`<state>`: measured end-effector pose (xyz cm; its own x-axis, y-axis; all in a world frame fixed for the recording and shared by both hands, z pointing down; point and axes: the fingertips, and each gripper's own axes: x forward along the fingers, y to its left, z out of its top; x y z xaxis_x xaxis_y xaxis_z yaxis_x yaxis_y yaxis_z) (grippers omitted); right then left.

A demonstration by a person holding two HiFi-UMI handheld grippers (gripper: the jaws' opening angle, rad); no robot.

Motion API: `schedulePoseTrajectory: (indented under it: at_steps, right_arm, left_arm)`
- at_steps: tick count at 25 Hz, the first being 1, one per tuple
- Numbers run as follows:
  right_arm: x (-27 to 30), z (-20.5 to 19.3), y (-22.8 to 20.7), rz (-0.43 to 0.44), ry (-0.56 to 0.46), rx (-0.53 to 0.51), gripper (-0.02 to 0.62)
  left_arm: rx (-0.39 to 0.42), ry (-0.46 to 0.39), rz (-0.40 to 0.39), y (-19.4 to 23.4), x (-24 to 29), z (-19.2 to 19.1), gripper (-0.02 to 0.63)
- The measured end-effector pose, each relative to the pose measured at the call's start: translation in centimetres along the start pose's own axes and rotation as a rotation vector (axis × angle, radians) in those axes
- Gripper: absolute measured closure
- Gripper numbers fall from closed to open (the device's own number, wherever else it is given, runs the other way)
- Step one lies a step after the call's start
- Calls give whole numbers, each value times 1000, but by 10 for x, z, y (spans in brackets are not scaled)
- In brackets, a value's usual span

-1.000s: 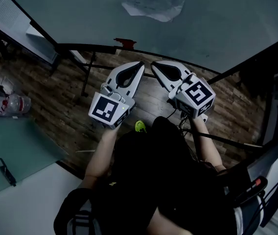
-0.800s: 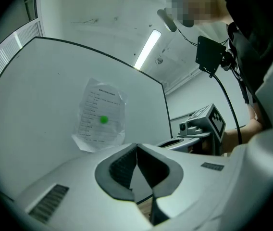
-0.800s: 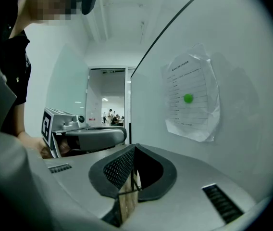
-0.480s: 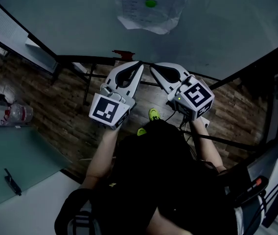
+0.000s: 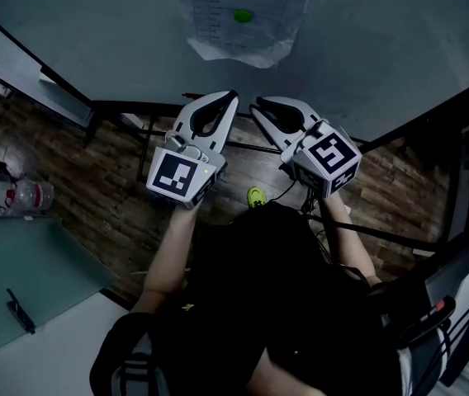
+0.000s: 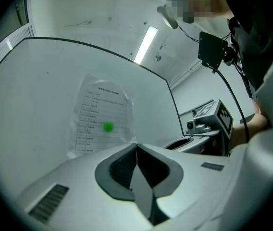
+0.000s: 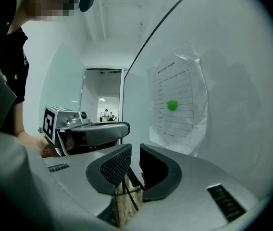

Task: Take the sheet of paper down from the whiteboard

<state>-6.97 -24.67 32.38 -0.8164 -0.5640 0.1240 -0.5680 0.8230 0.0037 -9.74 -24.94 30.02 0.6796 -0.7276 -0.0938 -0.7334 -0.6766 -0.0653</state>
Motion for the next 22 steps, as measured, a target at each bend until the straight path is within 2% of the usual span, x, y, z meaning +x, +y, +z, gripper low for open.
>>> schedulePoseTrajectory:
  at_steps: [7, 16, 22]
  right_arm:
    - [3, 3, -25, -5, 7, -1, 500]
    - [9, 6, -53, -17, 36, -9, 471]
    - [13, 2, -65, -23, 56, 0, 442]
  left_arm:
    - [24, -9, 29, 15, 22, 5, 569]
    - [36, -35, 73, 34, 52, 17, 512]
    - [89, -20, 91, 45, 65, 18, 494]
